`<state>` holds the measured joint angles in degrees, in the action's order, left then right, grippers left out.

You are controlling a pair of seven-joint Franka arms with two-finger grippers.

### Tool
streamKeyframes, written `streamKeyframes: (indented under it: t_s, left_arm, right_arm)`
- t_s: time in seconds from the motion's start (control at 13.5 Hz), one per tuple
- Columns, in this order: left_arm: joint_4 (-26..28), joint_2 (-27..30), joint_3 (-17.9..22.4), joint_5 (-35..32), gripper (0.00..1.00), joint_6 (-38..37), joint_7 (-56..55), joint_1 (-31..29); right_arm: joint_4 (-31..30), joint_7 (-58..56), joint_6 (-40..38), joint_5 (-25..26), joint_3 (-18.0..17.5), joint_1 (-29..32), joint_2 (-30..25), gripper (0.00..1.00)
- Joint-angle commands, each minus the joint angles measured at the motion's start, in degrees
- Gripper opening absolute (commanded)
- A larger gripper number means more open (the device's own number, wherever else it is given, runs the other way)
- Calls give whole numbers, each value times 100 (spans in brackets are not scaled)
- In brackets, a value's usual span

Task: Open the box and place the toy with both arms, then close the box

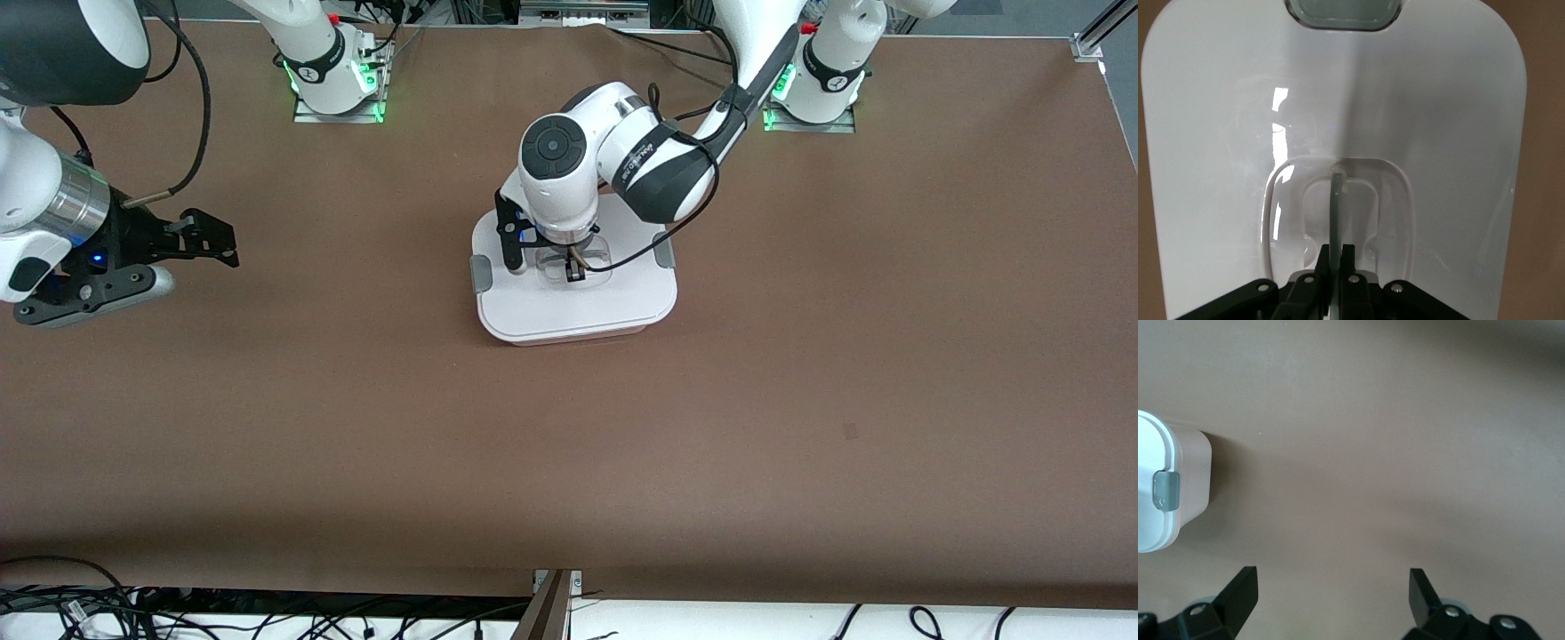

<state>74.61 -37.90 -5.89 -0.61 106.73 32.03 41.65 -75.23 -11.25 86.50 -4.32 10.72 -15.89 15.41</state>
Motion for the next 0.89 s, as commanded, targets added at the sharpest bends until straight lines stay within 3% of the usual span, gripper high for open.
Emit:
streamKeyframes:
  t_s: [0.0,0.22,0.44,0.81]
  left_arm:
    - [-219,-112,71,-237,0,-56,-118,150]
    - [-201,-51,80,-264,0,-73,-118,168]
    - [-131,-16,71,-273,0,-152,-109,194]
    - [-52,-16,53,-474,0,-240,-39,194]
  right_arm:
    - [-106,194,-150,46,61,42,-143,100]
    - [-298,246,-168,46,140,42,-292,100]
    - [-878,501,24,116,150,33,-687,100]
    - [-1072,528,25,186,185,33,-767,100]
